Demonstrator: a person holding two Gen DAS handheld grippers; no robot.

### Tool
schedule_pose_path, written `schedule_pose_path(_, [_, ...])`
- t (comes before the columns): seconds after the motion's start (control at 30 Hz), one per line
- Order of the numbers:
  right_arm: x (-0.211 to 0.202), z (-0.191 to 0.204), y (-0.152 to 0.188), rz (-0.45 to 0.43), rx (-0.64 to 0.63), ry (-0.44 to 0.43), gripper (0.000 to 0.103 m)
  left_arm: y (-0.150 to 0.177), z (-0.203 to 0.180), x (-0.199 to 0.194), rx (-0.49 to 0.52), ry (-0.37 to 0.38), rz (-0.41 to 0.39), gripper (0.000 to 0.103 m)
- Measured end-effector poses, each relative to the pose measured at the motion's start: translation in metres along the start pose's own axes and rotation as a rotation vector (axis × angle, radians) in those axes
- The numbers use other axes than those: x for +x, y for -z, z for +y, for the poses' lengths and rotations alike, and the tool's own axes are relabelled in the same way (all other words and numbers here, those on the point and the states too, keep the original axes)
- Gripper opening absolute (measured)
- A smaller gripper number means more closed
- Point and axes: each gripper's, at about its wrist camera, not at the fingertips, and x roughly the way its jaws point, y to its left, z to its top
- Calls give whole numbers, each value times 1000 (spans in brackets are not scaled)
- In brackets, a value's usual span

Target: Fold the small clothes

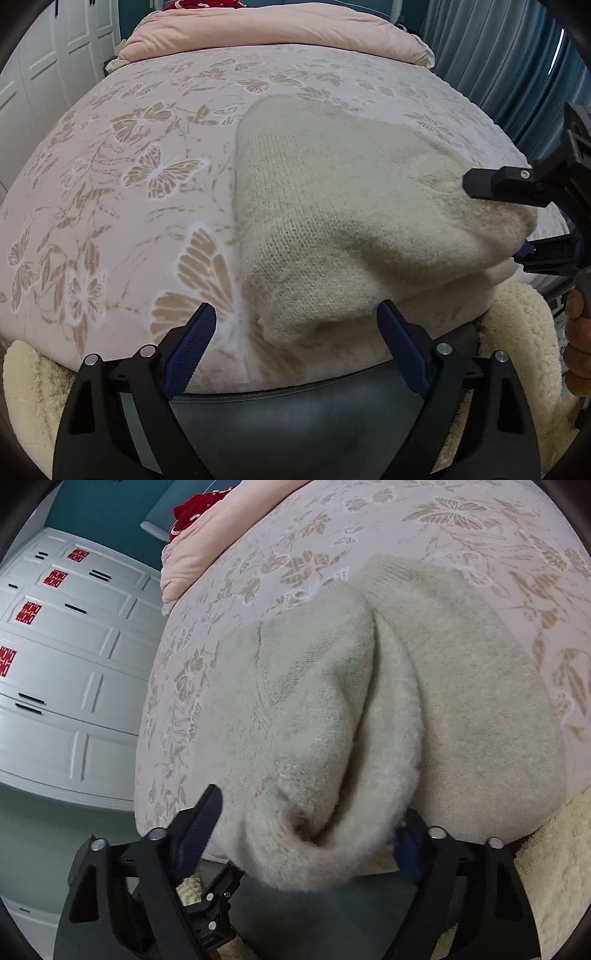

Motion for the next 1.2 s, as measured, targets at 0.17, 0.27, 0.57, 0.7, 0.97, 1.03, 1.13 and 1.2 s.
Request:
schedule_pose_path(0.17, [-37,33,-18,-106,-82,-120,18,-1,-8,12,63,17,37,64])
schedule_pose_path(0.27, [-68,58,-31,-164,-152,-166,17,-2,-10,16,66,58,60,34])
schedule_pose_path(0.57, [-43,-69,-4,-101,6,164,16,-8,-4,30,-53,97,133,15])
schedule_pose_path(0.7, [-35,-102,18,-123,135,51,17,-2,-8,36,-48,98,165,13])
schedule_pose_path(0.97, [-63,-93,1,-186,103,35,51,-5,-16,0,21,99,98,22])
schedule_pose_path(1.03, [-70,-89,-9,-202,86,48,56,-8,-17,-13,24,101,72,30])
schedule_pose_path(1.13, [-84,-79,-27,-252,68,69,56,-17,-18,-41,5,192,-13,37])
schedule_pose_path(1.2, [-90,-63,-39,-263,32,7,56,-24,-21,-61,15,202,-89,58])
